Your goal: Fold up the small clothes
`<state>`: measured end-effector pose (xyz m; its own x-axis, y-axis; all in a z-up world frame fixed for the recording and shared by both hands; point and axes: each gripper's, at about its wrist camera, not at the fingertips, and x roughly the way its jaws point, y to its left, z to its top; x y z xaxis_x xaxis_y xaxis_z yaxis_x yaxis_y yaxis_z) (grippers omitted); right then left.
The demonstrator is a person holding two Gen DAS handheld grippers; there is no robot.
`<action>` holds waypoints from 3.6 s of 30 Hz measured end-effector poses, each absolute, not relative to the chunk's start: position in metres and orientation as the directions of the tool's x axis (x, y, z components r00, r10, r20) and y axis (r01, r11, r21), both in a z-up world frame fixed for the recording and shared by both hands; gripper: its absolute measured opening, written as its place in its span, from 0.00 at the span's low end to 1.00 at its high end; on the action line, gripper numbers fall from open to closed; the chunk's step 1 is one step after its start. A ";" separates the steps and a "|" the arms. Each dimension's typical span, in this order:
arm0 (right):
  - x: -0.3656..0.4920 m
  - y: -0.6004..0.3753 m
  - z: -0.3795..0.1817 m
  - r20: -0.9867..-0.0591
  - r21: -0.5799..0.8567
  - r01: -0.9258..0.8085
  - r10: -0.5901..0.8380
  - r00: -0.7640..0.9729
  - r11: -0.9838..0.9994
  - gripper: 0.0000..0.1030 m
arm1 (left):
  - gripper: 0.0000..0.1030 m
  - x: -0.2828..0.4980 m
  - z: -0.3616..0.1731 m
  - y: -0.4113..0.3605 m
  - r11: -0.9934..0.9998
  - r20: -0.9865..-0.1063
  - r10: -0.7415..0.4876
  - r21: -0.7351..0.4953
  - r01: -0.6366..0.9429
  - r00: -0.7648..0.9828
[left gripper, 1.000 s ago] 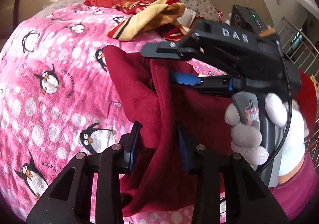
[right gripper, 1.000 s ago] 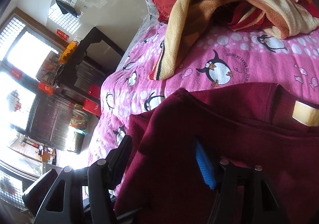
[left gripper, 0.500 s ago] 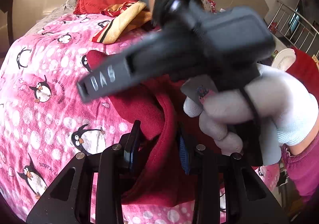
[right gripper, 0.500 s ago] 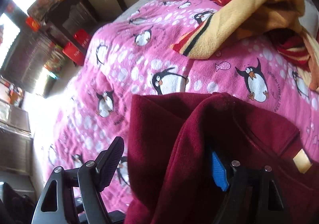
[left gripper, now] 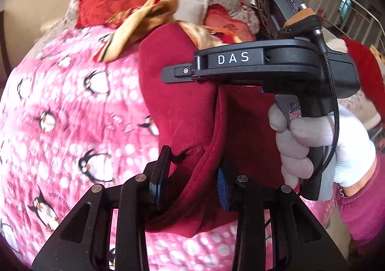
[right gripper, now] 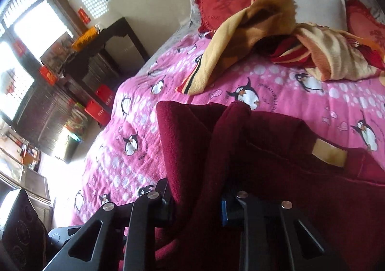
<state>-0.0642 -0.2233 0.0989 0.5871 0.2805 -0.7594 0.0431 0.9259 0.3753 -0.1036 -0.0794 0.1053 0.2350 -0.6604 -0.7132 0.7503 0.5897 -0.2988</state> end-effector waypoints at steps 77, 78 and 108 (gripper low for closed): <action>-0.292 -0.350 0.074 -0.797 0.206 0.332 -0.039 0.602 0.921 0.20 | 0.48 -0.173 0.058 -0.200 0.519 -0.855 -0.472 -0.071 0.852 0.216; -0.296 -0.353 0.069 -0.800 0.179 0.342 -0.066 0.597 0.922 0.18 | 0.49 -0.173 0.057 -0.200 0.521 -0.856 -0.469 -0.069 0.851 0.218; -0.335 -0.325 0.105 -0.726 0.272 0.386 -0.075 0.684 0.882 0.39 | 0.52 -0.171 0.060 -0.194 0.556 -0.851 -0.473 -0.087 0.827 0.229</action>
<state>-0.3346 -0.3245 0.1052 0.6836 -0.0748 -0.7260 0.3855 0.8816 0.2722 -0.1715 -0.1936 0.0598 0.2287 -0.4735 -0.8506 0.8268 0.5557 -0.0870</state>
